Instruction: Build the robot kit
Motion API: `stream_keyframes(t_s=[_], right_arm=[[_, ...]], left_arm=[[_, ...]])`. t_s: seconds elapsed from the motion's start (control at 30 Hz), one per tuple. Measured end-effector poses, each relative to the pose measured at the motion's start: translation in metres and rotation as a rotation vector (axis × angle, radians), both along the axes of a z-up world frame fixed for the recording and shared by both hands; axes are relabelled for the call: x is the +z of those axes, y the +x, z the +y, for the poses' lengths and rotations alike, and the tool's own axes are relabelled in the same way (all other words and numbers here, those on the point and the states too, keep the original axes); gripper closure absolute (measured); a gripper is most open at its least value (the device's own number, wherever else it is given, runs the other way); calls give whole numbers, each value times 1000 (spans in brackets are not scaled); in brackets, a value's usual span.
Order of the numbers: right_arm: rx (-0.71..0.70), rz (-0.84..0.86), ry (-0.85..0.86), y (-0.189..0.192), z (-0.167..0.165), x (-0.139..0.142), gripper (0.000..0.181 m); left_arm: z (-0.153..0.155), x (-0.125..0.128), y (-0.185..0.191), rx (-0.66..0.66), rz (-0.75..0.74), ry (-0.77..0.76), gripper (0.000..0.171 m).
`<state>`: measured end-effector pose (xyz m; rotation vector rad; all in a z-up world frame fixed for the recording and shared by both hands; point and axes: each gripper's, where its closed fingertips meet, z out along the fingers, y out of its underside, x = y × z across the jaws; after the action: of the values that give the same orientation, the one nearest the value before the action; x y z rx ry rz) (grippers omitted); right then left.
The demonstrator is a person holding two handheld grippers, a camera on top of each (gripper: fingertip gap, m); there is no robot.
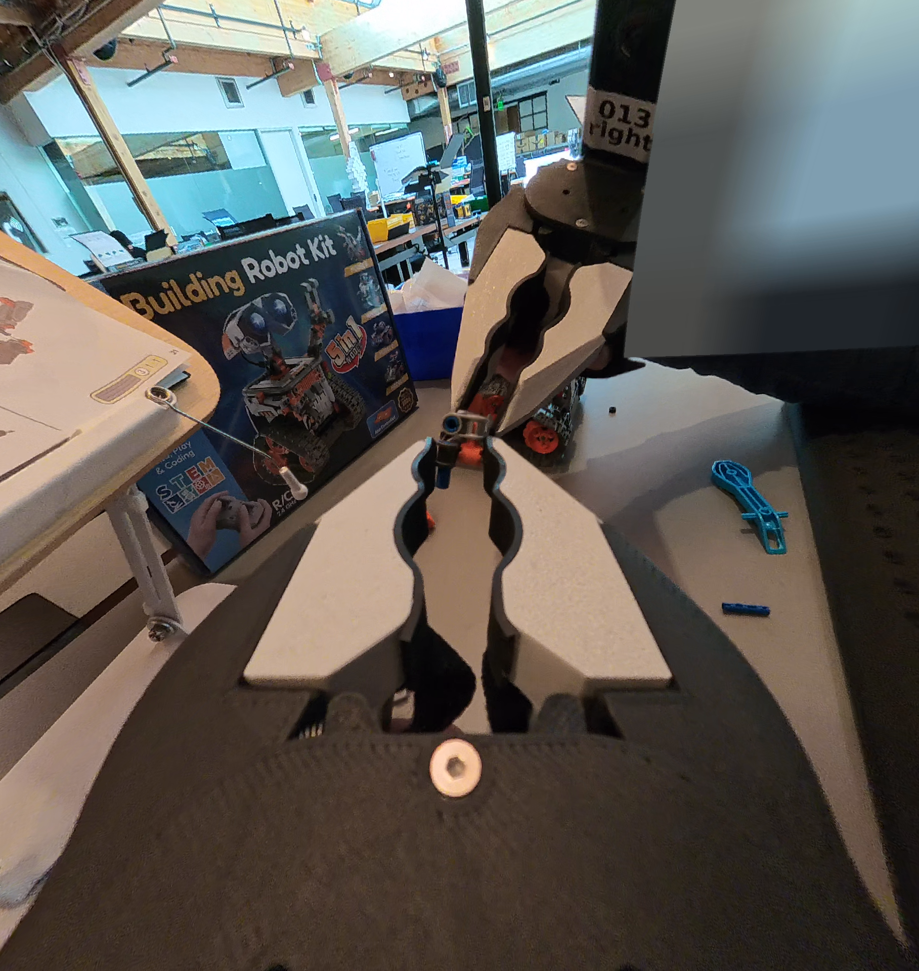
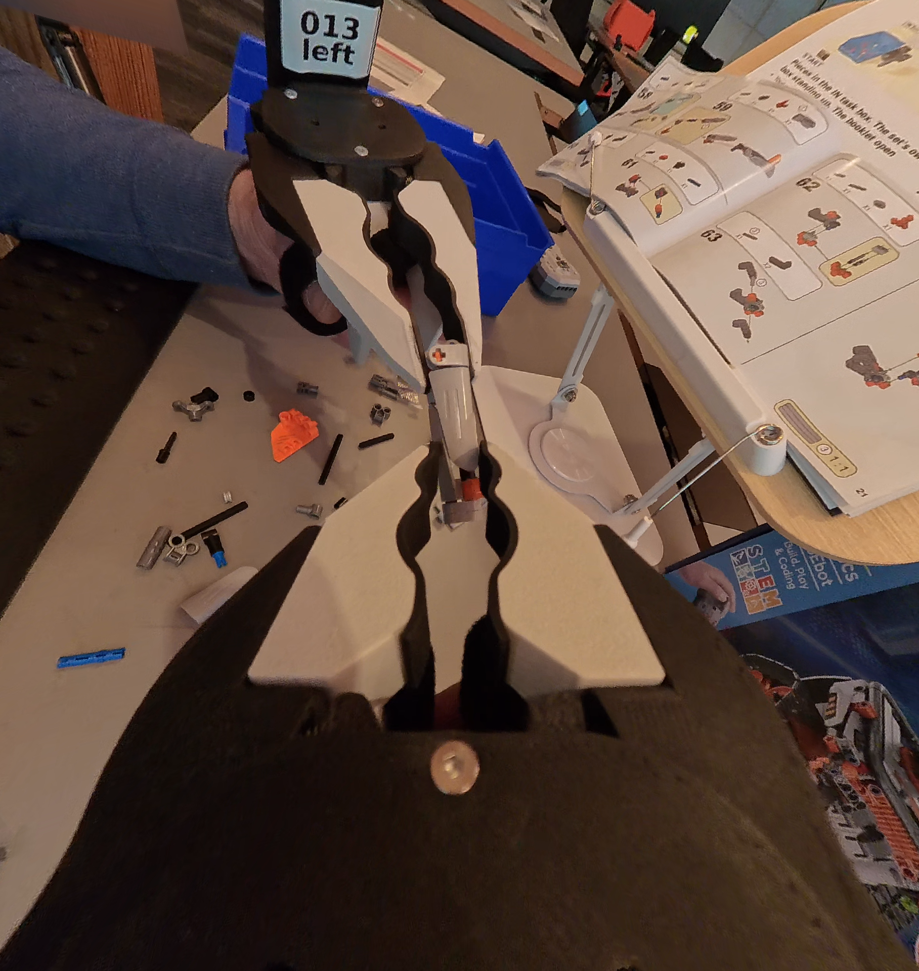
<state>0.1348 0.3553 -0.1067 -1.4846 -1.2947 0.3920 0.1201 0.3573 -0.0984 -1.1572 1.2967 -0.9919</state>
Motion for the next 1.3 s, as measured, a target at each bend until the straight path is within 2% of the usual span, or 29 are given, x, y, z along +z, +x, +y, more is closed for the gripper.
stream_keyframes(t_s=[0.1, 0.17, 0.33, 0.5, 1.3], right_arm=[[4, 24, 4, -1, -1, 4, 155], [7, 27, 15, -1, -1, 5, 155], [3, 29, 25, -3, 0, 4, 165], [5, 40, 19, -4, 1, 4, 168], [-9, -29, 25, 2, 2, -2, 169]], left_arm=[[-1, 7, -2, -13, -48, -37, 156], [0, 11, -3, -21, -71, -59, 156], [-1, 13, -4, -38, -91, -78, 156], [-1, 13, -5, -50, -96, -87, 156], [3, 5, -2, -13, -58, -45, 155]])
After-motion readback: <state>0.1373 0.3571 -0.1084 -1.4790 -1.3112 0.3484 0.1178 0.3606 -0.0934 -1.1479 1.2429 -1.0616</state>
